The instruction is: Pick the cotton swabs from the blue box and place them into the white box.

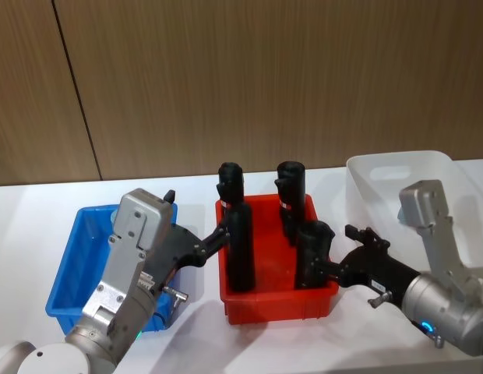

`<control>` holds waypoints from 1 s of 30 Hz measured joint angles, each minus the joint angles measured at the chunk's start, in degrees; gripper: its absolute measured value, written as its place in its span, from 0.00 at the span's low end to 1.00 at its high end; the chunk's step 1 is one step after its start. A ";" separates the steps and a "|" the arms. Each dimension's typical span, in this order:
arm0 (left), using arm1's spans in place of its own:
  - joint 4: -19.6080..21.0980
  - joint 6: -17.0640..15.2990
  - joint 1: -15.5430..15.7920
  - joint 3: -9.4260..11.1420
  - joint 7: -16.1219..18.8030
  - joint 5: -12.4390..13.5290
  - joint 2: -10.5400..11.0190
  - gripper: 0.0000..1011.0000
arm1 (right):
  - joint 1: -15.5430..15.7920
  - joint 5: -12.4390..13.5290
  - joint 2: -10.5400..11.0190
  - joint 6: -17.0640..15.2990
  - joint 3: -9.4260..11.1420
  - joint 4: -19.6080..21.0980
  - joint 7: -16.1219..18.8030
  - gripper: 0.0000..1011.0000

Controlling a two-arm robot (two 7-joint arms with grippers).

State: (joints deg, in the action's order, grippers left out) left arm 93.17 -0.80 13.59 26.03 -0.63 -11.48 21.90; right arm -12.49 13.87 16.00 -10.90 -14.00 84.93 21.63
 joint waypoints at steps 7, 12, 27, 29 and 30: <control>0.00 0.00 0.00 0.00 0.00 0.00 0.00 0.99 | -2.30 -0.77 -1.02 -0.07 -0.41 -3.21 1.34 0.99; 0.00 0.00 0.00 0.00 0.00 0.00 0.00 0.99 | -3.83 -1.25 -1.65 -0.07 -0.63 -5.38 1.80 0.99; 0.00 0.00 0.00 0.00 0.00 0.00 0.00 0.99 | -7.17 -1.96 -3.09 0.16 -1.15 -9.75 2.86 0.72; 0.00 0.00 0.00 0.00 0.00 0.00 0.00 0.99 | -7.37 -1.96 -3.18 0.19 -1.21 -9.98 2.98 0.64; 0.00 0.00 0.00 0.00 0.00 0.00 0.00 0.99 | -7.44 -1.96 -3.21 0.19 -1.23 -10.06 3.02 0.63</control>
State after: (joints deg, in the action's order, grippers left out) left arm 93.17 -0.80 13.59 26.03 -0.63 -11.48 21.90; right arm -19.93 11.91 12.79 -10.70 -15.23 74.87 24.65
